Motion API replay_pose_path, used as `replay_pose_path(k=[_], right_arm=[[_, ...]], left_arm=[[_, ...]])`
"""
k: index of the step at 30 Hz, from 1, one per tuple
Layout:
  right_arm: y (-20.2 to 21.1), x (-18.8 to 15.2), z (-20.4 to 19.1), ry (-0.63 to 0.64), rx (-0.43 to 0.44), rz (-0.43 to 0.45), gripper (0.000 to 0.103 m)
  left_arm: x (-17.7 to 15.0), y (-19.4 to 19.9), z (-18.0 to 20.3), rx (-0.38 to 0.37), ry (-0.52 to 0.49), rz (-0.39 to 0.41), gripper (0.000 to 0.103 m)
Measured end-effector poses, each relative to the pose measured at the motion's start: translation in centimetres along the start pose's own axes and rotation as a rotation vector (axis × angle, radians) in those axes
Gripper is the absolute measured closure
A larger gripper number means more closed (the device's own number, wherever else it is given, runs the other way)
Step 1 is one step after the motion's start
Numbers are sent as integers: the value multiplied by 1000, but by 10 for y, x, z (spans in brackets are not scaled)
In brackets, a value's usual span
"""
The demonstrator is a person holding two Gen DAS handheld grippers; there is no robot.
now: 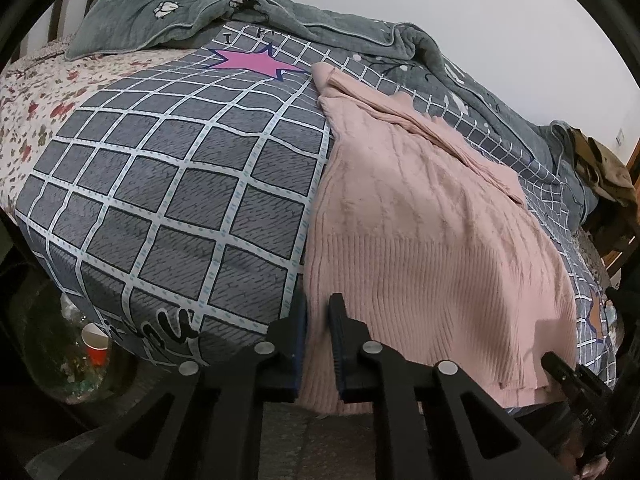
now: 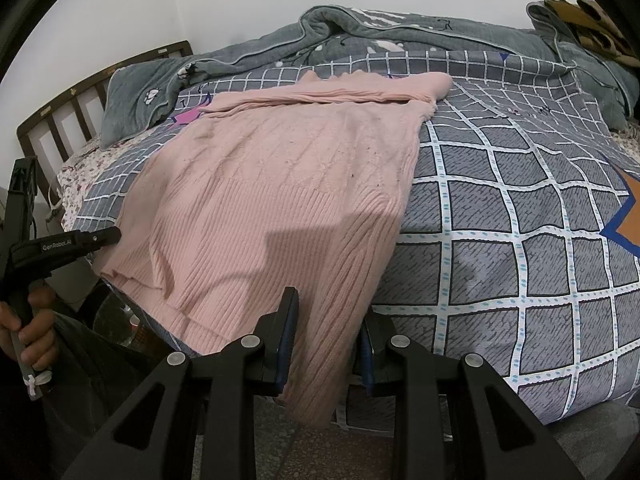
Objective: Fold small clothes
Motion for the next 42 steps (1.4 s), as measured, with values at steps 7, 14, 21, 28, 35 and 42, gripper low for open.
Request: replay_pose_path(k=[7,14,21,28,35,42], right_arm=[[0,0,-1,-7,10,0,82],[-1,0,-2,-4,13,-1,80],[-1,-1,-4,-1,15,1,80],[-1,-2,-7,-4,44,-7,93],[11,7,1,-80,83,-1,98],[29,31,12,-280,198,14,98]], left_arm=[[0,0,-2,-8,31,-2,93],[-1,0,5,-16,-2,0,84],[-2,0,7,-13,-14,-1,85],[-1,1,-1,-46,44,-14,96],[8,18,-2,-115,101,9,96],[32,40,-5,-191,213,37,96]])
Point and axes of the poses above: each gripper's, at about its wrist camera, not at the fingertips, and y roughly against the way its jaws point, z to its right, x to its top, the point moved 4 cm from there along -y, roughly the way its jaws point, and after that the axes turned 15 degrees about z, right-handed, at the moved point
